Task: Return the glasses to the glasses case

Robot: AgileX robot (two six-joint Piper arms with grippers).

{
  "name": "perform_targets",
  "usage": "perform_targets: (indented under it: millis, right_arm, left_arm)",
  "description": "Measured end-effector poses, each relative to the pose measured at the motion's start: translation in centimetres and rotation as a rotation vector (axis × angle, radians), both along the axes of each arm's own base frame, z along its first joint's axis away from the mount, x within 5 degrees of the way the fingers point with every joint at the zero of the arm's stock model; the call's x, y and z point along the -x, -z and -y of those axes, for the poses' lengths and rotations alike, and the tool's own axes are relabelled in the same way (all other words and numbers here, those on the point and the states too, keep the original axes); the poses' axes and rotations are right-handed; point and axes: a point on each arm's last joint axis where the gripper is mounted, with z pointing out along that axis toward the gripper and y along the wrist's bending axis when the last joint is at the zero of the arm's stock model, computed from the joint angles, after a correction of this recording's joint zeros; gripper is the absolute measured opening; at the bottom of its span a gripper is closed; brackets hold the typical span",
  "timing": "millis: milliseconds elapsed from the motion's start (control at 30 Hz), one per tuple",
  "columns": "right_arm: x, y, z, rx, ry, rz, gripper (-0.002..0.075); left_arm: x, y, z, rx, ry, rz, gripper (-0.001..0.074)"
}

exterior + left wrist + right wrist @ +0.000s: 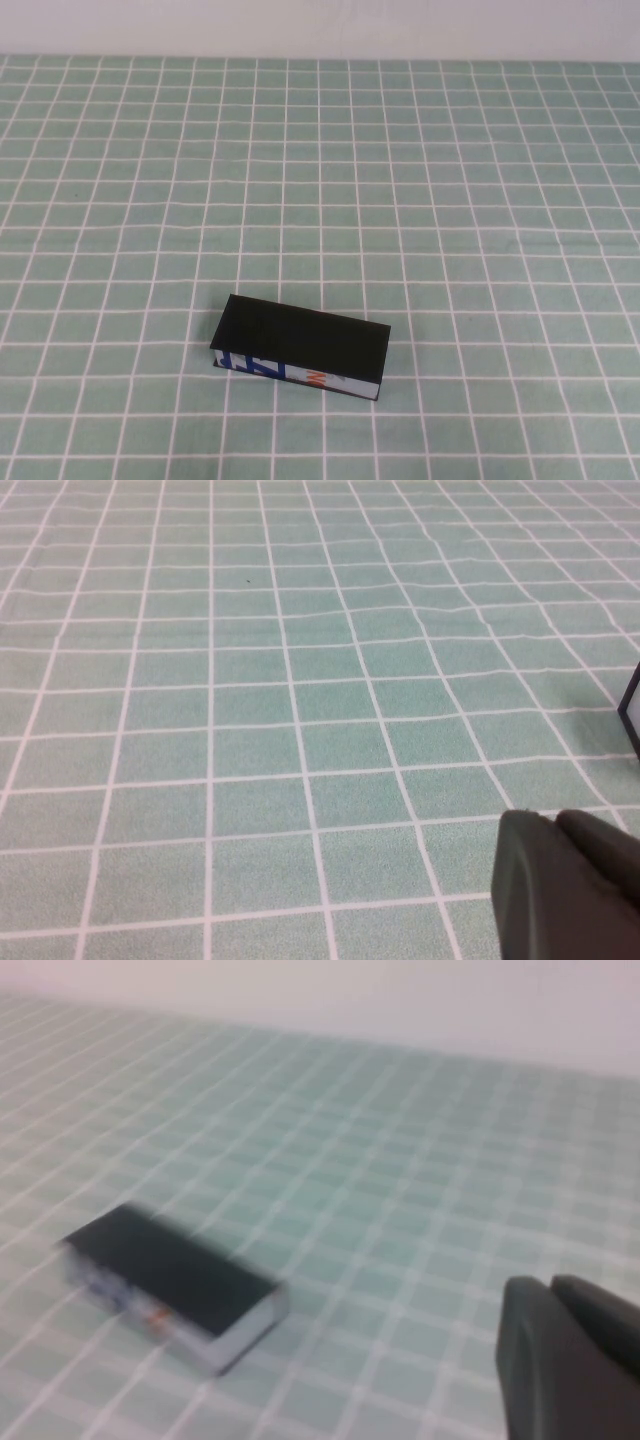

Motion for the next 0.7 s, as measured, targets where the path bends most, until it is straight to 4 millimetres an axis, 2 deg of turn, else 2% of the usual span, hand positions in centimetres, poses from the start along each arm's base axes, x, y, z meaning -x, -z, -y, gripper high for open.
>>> perform_targets:
  millis: [133, 333, 567, 700]
  right_arm:
    - [0.6, -0.1, 0.4, -0.008, 0.100, 0.058, -0.0014]
    - [-0.1, 1.1, 0.6, -0.011, 0.178, 0.050, -0.0014]
    - [-1.2, 3.3, 0.8, -0.019, 0.211, 0.031, -0.0014]
    - [-2.1, 5.9, 1.1, -0.024, 0.248, 0.016, -0.0014]
  left_arm:
    - [0.0, 0.0, 0.0, 0.000, 0.000, 0.000, -0.0002]
    - [0.0, 0.0, 0.0, 0.000, 0.000, 0.000, -0.0002]
    - [0.0, 0.0, 0.0, 0.002, 0.000, 0.000, -0.0002]
    - [0.0, 0.0, 0.0, 0.002, 0.000, 0.000, -0.0002]
